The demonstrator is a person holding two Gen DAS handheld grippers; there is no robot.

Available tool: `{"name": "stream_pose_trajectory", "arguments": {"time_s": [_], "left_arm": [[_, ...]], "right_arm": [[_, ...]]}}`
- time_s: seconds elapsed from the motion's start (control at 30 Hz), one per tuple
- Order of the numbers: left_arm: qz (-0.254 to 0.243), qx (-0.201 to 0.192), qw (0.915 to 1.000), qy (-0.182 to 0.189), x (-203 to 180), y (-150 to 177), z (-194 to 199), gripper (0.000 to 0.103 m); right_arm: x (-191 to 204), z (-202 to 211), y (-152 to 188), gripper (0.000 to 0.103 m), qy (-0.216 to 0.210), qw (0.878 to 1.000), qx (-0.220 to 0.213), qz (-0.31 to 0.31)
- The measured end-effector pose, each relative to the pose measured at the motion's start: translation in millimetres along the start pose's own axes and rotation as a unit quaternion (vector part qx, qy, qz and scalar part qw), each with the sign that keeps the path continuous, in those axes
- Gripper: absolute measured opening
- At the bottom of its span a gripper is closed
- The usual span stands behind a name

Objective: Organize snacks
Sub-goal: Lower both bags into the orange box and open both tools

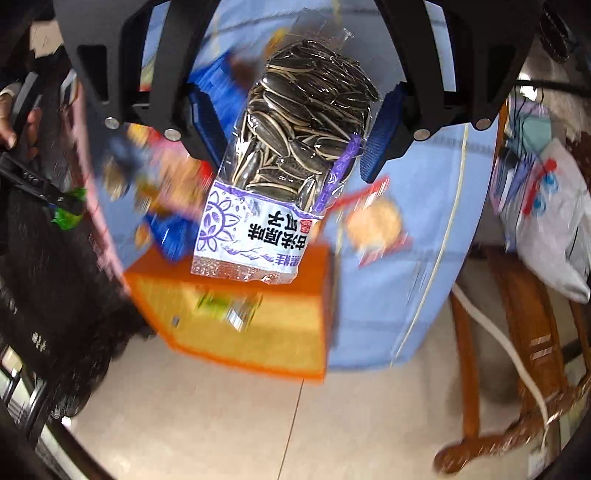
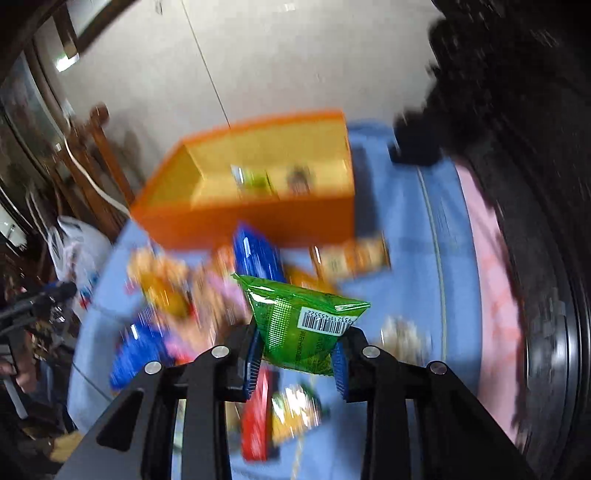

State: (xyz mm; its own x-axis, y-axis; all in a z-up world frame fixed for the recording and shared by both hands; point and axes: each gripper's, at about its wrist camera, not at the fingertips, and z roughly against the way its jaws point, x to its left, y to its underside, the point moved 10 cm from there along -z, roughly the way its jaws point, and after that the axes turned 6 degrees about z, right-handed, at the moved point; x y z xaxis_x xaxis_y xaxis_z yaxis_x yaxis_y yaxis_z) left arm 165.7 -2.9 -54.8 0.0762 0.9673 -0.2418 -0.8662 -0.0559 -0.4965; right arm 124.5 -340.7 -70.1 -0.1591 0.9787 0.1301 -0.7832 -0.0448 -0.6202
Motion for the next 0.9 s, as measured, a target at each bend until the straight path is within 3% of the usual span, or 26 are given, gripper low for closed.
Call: {"name": "stream_pose_trajectory", "arguments": {"time_s": [0.13, 0.23, 0.37, 0.63, 0.67, 0.7, 0.73, 0.77, 0.87, 0.9], "left_arm": [[-0.006, -0.019, 0.9998, -0.002, -31.0, -59.3, -11.6, 0.069], [0.008, -0.02, 0.9998, 0.0, -48.9, -103.2, -32.4, 0.069], [0.022, -0.006, 0.9997, -0.003, -66.0, -137.0, -69.9, 0.069], [0.006, 0.038, 0.9985, -0.037, -72.2, -140.2, -151.8, 0.069], [0.008, 0.044, 0.9982, -0.04, -70.9, -139.1, -156.6, 0.072], [0.012, 0.052, 0.9971, -0.054, -67.2, -137.7, -161.0, 0.088], [0.012, 0.053, 0.9962, -0.067, -63.1, -135.9, -159.4, 0.094], [0.011, 0.052, 0.9954, -0.08, -58.0, -135.4, -156.9, 0.095], [0.007, 0.062, 0.996, -0.064, -50.7, -125.9, -140.2, 0.095], [0.008, 0.057, 0.9964, -0.063, -44.5, -120.2, -128.2, 0.095]], "right_arm": [[-4.5, -8.9, -68.7, 0.032, -0.016, 0.999, -0.049, -0.011], [0.6, -28.0, -108.3, 0.032, -0.03, 0.997, -0.063, -0.019], [0.3, -73.5, -137.2, 0.032, -0.019, 0.999, -0.035, -0.016], [1.6, -135.6, -131.0, 0.036, 0.011, 1.0, 0.015, -0.017], [3.1, -140.2, -128.6, 0.038, 0.011, 1.0, 0.024, -0.016], [2.9, -144.6, -124.6, 0.043, 0.02, 0.999, 0.036, -0.018], [1.9, -144.8, -121.6, 0.051, 0.03, 0.999, 0.04, -0.02], [0.1, -143.0, -120.5, 0.051, 0.039, 0.998, 0.038, -0.021], [3.0, -121.8, -110.0, 0.052, 0.041, 0.999, 0.022, -0.01], [2.3, -108.2, -103.5, 0.059, 0.043, 0.999, 0.011, -0.017]]}}
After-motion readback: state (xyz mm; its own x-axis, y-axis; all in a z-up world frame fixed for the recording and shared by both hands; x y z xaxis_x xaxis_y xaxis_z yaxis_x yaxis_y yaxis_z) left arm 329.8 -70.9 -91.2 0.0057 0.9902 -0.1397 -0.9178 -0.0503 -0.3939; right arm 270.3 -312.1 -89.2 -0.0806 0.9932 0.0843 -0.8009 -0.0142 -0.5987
